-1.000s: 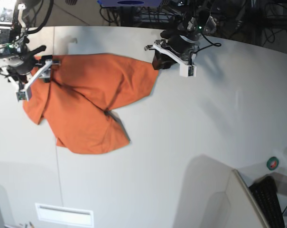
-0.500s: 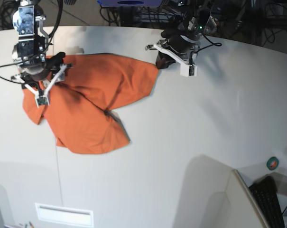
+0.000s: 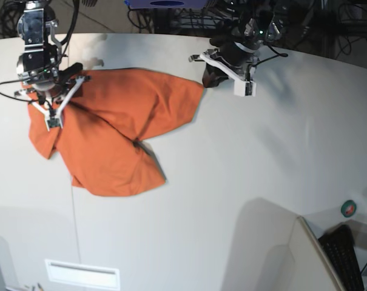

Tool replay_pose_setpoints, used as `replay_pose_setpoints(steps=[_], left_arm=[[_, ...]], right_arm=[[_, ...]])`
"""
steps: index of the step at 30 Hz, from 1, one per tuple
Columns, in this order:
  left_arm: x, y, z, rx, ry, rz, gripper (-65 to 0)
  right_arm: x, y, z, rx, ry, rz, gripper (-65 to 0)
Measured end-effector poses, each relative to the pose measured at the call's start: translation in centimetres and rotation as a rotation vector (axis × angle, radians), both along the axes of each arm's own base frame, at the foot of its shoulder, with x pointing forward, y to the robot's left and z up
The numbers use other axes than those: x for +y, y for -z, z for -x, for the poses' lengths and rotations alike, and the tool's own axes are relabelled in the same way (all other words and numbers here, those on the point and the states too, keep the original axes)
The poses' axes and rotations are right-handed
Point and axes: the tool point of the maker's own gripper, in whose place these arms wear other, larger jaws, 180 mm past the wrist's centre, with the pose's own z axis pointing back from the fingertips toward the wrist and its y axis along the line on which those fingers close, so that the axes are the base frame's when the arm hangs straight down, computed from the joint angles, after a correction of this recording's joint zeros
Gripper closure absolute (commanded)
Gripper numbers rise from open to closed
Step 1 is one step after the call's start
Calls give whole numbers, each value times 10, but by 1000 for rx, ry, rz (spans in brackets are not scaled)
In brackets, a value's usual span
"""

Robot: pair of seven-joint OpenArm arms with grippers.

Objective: Layout the t-shirt on the table in an organized manner, then fold the t-shirt properly
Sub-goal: 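Grasp the shirt's opposite corner with the left gripper, right gripper holding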

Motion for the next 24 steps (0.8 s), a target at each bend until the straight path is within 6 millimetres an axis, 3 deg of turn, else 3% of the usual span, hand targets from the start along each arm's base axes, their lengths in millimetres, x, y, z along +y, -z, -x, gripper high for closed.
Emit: replay_pose_setpoints(steps=[4, 12, 17, 23, 24], left_arm=[[1, 2, 3, 8, 1, -3, 0], [2, 3, 4, 11, 2, -6, 0], [3, 4, 6, 16, 3, -8, 0], [15, 6, 8, 25, -8, -28, 0], [21, 5, 6, 20, -30, -33, -36]], right_arm=[[-4, -13, 4, -32, 11, 7, 0], [-10, -16, 2, -43, 23, 14, 0], [-31, -39, -8, -108, 71, 49, 0], [-28, -34, -5, -92, 68, 41, 0], [-28, -34, -6, -92, 67, 41, 0]])
